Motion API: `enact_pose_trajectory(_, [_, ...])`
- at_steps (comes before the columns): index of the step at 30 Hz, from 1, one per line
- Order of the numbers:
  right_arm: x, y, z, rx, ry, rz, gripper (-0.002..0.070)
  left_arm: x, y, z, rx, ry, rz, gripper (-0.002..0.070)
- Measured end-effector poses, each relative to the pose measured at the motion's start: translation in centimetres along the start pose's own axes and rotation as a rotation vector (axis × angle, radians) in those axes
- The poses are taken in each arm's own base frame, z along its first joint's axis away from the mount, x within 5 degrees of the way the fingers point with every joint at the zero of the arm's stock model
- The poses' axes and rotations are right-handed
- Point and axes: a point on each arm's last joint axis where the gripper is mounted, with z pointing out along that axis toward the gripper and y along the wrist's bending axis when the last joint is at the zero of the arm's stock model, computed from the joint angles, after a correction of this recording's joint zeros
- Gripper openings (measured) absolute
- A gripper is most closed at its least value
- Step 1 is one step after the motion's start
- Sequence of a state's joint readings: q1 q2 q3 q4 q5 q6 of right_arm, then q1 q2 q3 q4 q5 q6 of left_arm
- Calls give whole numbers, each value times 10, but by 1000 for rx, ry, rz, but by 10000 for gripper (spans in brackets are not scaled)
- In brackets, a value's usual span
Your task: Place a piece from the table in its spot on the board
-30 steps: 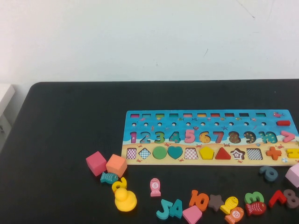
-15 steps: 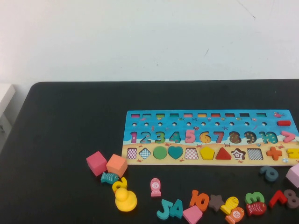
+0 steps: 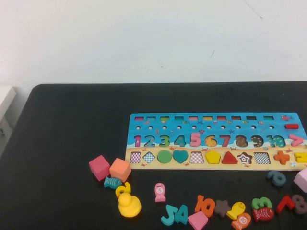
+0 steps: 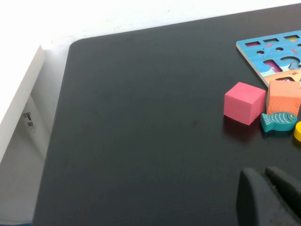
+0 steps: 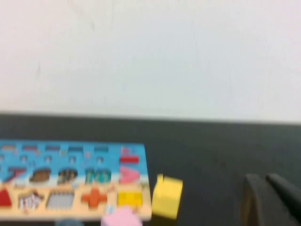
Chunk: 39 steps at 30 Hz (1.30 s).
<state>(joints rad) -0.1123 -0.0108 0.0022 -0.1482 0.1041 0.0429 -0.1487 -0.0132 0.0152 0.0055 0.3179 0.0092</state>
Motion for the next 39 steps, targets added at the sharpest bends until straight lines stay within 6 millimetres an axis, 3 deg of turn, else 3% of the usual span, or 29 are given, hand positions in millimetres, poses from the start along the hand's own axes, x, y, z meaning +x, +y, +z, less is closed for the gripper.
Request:
enact_pose_trajectory(5, [14,1,1,-2,77,9,19,0,0,0,0,0,0,-1])
enact_pose_trajectory(32, [17,1,1,-5,112,31,19,0,0,0,0,0,0,-1])
enact_pose_trajectory(39, [29,1,-1,-1,249,30,18,0,0,0,0,0,2,-1])
